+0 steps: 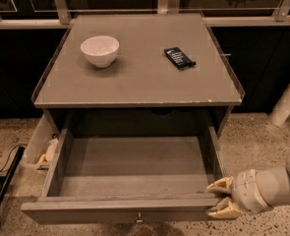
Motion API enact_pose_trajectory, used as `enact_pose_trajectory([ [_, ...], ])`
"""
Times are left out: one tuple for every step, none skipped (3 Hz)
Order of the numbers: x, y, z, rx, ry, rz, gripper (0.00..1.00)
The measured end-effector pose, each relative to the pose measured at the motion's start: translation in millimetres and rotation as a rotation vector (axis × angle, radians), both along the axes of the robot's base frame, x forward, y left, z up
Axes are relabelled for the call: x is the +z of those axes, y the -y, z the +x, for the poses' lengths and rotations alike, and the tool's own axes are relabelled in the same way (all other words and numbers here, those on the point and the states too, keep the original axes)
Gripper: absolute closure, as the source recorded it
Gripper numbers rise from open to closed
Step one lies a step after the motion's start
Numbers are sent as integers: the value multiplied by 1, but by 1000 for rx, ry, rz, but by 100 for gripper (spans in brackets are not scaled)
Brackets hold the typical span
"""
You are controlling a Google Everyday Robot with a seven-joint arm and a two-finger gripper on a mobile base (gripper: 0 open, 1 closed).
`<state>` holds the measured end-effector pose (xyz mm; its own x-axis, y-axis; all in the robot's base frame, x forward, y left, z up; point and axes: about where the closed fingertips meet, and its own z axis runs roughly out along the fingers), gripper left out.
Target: Open top drawer
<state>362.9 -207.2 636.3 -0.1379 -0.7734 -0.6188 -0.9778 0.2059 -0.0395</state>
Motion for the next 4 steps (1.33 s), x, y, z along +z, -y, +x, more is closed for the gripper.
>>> enact_pose_trajectory([
  [0, 0, 0, 0, 0, 0, 58],
  [0, 0, 0, 0, 0, 0, 34],
  [0, 0, 0, 0, 0, 0, 11],
  [0, 0, 0, 0, 0, 0, 0],
])
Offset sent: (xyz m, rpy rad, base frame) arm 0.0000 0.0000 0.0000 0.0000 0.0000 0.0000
